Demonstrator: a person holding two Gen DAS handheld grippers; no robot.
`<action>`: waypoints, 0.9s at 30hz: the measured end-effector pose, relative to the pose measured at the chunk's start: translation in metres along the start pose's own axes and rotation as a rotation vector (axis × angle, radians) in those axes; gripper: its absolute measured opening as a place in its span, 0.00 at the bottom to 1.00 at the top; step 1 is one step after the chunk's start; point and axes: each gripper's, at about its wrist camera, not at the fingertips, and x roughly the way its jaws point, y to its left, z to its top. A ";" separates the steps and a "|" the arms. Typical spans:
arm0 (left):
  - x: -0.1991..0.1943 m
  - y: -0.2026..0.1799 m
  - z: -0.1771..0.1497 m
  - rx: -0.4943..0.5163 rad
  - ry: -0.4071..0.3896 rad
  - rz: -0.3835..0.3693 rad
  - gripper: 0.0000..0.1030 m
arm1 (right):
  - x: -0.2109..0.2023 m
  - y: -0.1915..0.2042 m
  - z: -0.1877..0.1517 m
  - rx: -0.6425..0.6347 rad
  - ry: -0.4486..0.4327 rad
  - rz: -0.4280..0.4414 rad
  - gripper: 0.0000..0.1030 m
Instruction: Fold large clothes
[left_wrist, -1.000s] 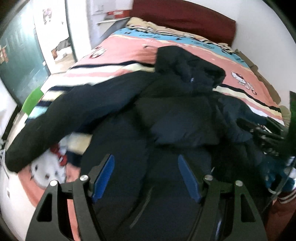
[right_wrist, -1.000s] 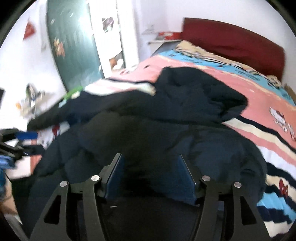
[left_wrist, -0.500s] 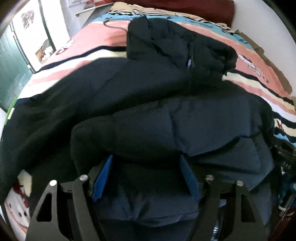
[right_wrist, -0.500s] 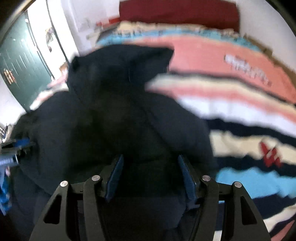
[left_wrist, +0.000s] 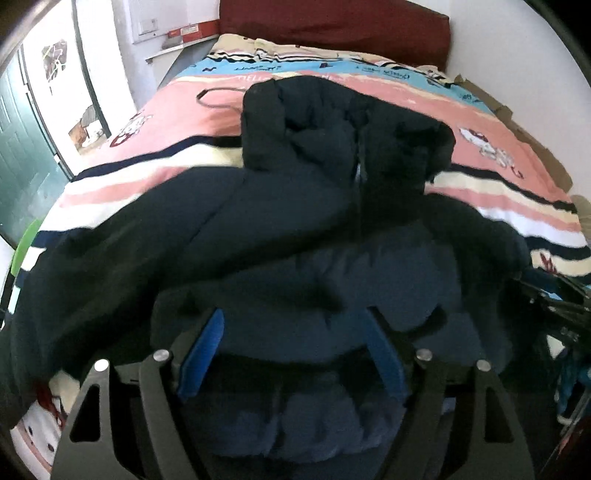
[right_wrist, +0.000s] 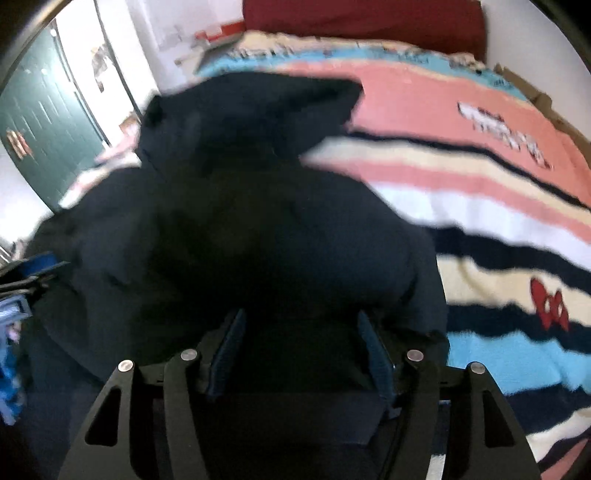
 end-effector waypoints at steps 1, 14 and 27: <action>0.005 -0.001 0.003 -0.001 0.004 0.010 0.74 | -0.007 0.004 0.007 0.004 -0.032 0.014 0.61; 0.051 0.001 -0.009 -0.010 0.035 0.016 0.77 | 0.052 0.013 0.012 0.044 0.015 -0.017 0.69; -0.003 0.014 -0.038 0.012 -0.001 0.075 0.77 | -0.011 0.034 -0.027 0.082 0.006 -0.042 0.76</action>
